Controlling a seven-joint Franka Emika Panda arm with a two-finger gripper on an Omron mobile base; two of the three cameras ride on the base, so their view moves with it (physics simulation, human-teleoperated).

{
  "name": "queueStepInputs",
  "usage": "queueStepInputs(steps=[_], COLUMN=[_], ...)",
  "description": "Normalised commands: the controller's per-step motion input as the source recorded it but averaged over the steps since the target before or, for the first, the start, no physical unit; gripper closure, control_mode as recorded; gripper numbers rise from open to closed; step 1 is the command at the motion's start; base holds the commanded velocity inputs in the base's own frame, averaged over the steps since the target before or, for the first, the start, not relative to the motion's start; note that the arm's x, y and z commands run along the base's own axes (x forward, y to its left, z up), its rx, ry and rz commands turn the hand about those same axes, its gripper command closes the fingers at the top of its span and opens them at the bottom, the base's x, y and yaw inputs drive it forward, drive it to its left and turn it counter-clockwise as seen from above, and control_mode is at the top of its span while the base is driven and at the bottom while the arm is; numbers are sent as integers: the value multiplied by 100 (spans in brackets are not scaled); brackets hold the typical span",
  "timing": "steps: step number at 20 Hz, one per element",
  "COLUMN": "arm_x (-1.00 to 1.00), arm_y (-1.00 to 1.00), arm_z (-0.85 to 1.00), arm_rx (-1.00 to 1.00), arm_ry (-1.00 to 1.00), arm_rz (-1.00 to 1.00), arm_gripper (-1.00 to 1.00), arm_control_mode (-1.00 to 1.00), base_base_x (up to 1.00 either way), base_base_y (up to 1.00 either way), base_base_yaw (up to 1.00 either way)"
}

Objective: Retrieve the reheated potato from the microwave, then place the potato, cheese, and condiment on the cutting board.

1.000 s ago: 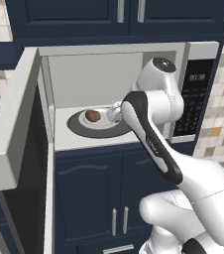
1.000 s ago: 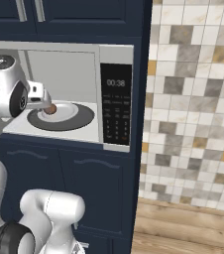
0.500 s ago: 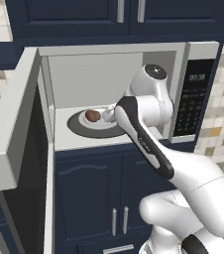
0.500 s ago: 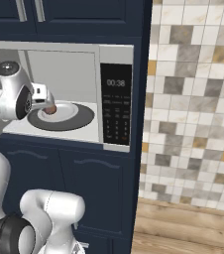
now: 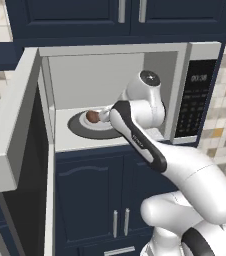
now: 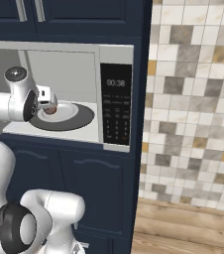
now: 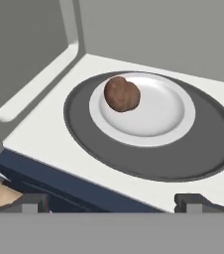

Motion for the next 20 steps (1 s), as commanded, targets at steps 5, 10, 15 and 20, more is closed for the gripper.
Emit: queueStepInputs(steps=[5,10,15,20], arm_x=[48,52,50,37], arm_y=[14,6,7,15], arm_z=[-14,-16,-16,-13], arm_rx=[0,0,0,0], arm_ry=[-1,0,0,0], arm_rz=[0,0,0,0], arm_gripper=[-100,-100,-100,-100], arm_control_mode=[-100,-100,-100,-100], base_base_x=[0,0,0,0], base_base_y=[0,0,0,0], base_base_yaw=[0,0,0,0])
